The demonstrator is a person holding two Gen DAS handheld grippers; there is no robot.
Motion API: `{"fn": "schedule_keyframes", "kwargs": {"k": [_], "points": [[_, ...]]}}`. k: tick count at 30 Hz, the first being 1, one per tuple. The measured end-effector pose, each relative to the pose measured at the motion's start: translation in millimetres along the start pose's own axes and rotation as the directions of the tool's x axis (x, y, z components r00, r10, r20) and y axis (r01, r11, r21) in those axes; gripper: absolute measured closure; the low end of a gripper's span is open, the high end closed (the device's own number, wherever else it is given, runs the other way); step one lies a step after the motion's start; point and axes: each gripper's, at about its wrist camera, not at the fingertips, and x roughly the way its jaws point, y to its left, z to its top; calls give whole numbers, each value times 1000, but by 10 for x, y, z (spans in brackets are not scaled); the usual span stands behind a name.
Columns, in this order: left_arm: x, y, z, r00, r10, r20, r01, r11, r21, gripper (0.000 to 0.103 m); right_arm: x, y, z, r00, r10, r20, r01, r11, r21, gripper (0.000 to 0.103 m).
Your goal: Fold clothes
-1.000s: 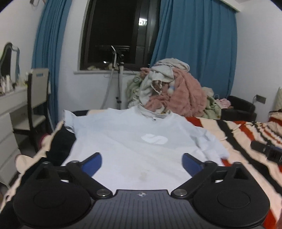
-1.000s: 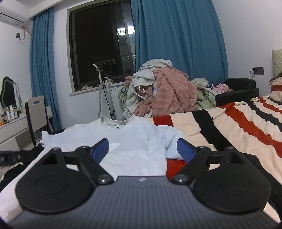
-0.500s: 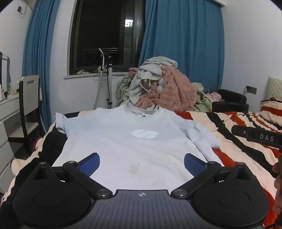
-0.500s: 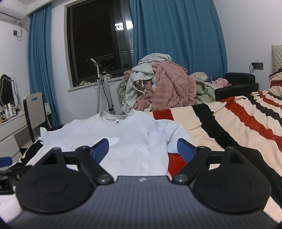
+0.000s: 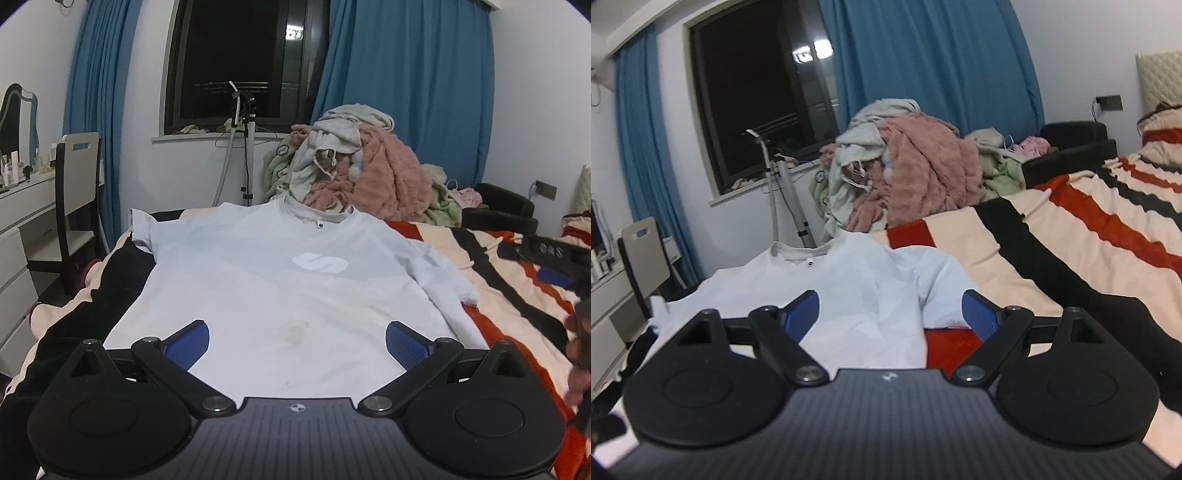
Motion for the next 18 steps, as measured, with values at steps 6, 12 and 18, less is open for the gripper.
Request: {"fn": "schedule_keyframes", "kwargs": {"k": [6,12,18], "points": [[78,-8,-40,1000,2,-19,-2,1000,-2,0,652,-419,137,999,6,-38,-4,998,56,18],[226,-4,-79,999,-6,-44,6,1000,-16,0,1446,-1120,79,993,22,-114,9,964,266,32],[462,-13,-79,996,-37,-75,33,998,-52,0,2100,-1479,-149,974,133,-185,-32,884,467,53]]}}
